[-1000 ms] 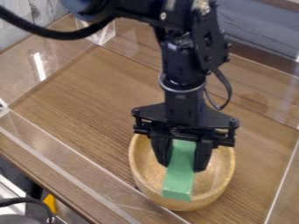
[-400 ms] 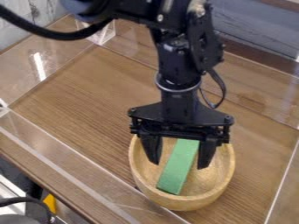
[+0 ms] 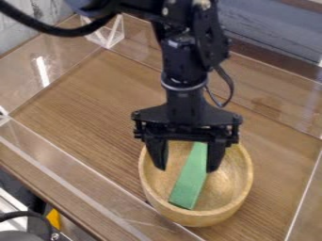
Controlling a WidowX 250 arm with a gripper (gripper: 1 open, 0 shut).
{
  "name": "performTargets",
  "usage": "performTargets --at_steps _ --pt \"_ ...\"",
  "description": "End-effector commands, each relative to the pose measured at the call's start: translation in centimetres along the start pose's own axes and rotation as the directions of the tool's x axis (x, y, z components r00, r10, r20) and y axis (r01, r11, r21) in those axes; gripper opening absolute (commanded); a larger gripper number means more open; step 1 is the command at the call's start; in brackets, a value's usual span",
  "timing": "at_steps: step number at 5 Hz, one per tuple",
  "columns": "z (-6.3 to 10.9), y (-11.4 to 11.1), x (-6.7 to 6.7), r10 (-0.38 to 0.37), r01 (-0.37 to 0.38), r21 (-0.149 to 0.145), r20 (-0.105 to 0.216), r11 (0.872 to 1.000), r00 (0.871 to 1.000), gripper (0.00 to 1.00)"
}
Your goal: Put the green block in the brown bowl
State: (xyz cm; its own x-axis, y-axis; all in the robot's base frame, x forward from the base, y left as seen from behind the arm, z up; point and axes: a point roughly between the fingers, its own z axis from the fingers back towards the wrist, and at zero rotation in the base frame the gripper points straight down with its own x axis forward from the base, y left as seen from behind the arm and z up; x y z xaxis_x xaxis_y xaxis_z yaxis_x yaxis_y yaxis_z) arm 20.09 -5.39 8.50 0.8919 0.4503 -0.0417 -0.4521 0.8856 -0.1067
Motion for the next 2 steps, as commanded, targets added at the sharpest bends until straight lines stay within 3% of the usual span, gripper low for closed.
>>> performTargets --at_steps 1,2 --pt "1.22 -0.48 1.35 0.020 -0.019 -0.034 0.028 0.999 0.999 1.00" --pt "1.60 -0.46 2.04 0.037 -0.035 -0.041 0.030 0.999 0.999 1.00"
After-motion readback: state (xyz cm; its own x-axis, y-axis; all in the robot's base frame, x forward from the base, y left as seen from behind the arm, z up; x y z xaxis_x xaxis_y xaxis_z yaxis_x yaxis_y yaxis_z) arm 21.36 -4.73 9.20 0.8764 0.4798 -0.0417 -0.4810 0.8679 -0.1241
